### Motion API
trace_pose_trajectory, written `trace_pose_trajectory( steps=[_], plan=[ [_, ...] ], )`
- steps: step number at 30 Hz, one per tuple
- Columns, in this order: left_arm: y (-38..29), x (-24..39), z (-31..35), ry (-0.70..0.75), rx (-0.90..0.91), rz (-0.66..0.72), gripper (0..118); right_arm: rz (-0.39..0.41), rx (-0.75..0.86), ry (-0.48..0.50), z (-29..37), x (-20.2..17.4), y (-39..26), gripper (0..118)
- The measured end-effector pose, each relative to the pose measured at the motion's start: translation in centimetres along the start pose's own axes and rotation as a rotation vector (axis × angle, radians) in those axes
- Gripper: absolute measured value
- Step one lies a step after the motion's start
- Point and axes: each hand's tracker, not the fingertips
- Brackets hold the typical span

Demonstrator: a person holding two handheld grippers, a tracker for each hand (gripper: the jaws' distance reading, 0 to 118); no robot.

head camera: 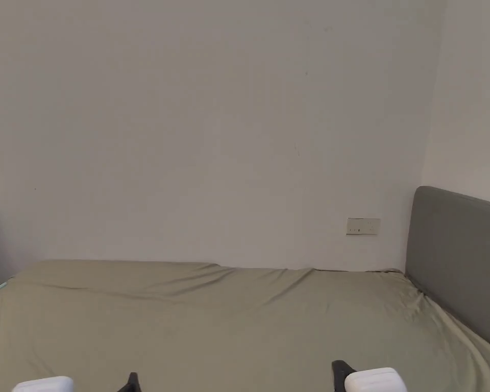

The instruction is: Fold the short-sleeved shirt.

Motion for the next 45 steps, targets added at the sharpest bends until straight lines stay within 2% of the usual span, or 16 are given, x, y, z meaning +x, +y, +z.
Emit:
trace_pose_trajectory(
  steps=[6, 7, 8, 9, 10, 12, 17, 22, 29, 38, 41, 45],
  plan=[
    [0.5, 0.8, 0.5, -0.042, 0.033, 0.030, 115, 0.004, -0.008, 0.012, 0.3, -0.1, 0.0, 10],
    [0.7, 1.1, 0.8, -0.045, 0.037, 0.028, 115, 0.005, -0.007, 0.004, 0.4, -0.1, 0.0, 23],
    [0.7, 1.2, 0.9, -0.043, 0.039, 0.028, 115, 0.009, -0.008, -0.003, 0.4, -0.1, 0.1, 67],
    [0.8, 1.1, 0.9, -0.044, 0.042, 0.027, 115, 0.013, -0.011, -0.001, 0.3, 0.0, 0.2, 104],
    [0.8, 1.1, 0.9, -0.049, 0.046, 0.024, 115, 0.018, -0.022, 0.003, 0.2, 0.0, 0.4, 118],
    [1.1, 1.3, 1.2, -0.046, 0.044, 0.026, 116, 0.005, -0.051, 0.015, -0.3, 0.2, 0.3, 118],
    [1.9, 2.2, 1.4, -0.032, 0.057, -0.002, 117, -0.046, -0.005, 0.036, -0.6, 0.8, 0.5, 118],
    [1.7, 3.2, 1.9, -0.101, 0.091, -0.094, 117, -0.015, -0.016, 0.021, -0.6, 0.4, 0.5, 118],
    [1.6, 4.6, 2.3, -0.011, 0.045, -0.090, 117, -0.024, -0.014, 0.016, -0.6, 0.9, 0.6, 118],
    [1.5, 4.6, 2.0, -0.012, 0.011, -0.084, 117, -0.027, -0.019, -0.001, -0.1, 1.3, 0.5, 118],
    [1.1, 5.5, 1.8, 0.141, 0.100, -0.166, 117, -0.025, -0.022, -0.006, -0.1, 1.5, 0.6, 118],
    [0.8, 5.3, 2.8, 0.094, 0.113, -0.139, 118, -0.020, -0.019, -0.015, 0.1, 1.6, 0.6, 118]
  ],
)
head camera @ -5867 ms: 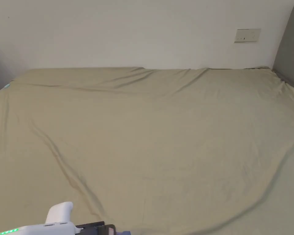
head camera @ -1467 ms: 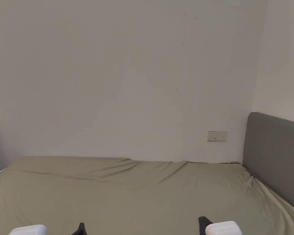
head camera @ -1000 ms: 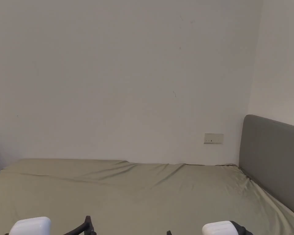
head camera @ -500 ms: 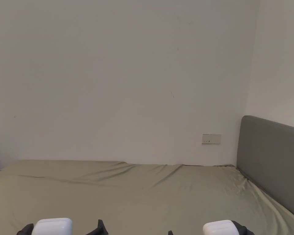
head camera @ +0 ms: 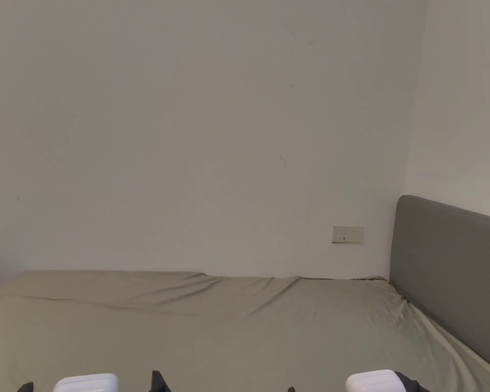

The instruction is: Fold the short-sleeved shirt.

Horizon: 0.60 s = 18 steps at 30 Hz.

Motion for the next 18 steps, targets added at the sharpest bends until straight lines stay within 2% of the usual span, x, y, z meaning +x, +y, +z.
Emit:
trace_pose_trajectory(
  steps=[3, 7, 11, 18],
  plan=[
    [0.48, -0.14, 0.69, -0.074, -0.120, 0.022, 118, -0.001, -0.004, -0.004, -0.02, 0.08, -0.05, 118],
    [0.84, -0.64, 0.85, -0.297, -0.167, 0.048, 118, 0.000, -0.016, -0.009, -0.14, -0.02, -0.32, 118],
    [0.75, -0.09, 1.11, -0.243, -0.123, 0.010, 118, 0.008, -0.023, -0.007, -0.21, 0.00, -0.50, 118],
    [0.87, -0.11, 0.47, -0.244, -0.132, 0.016, 118, -0.002, -0.031, -0.005, -0.68, 0.31, -0.68, 118]
  ],
)
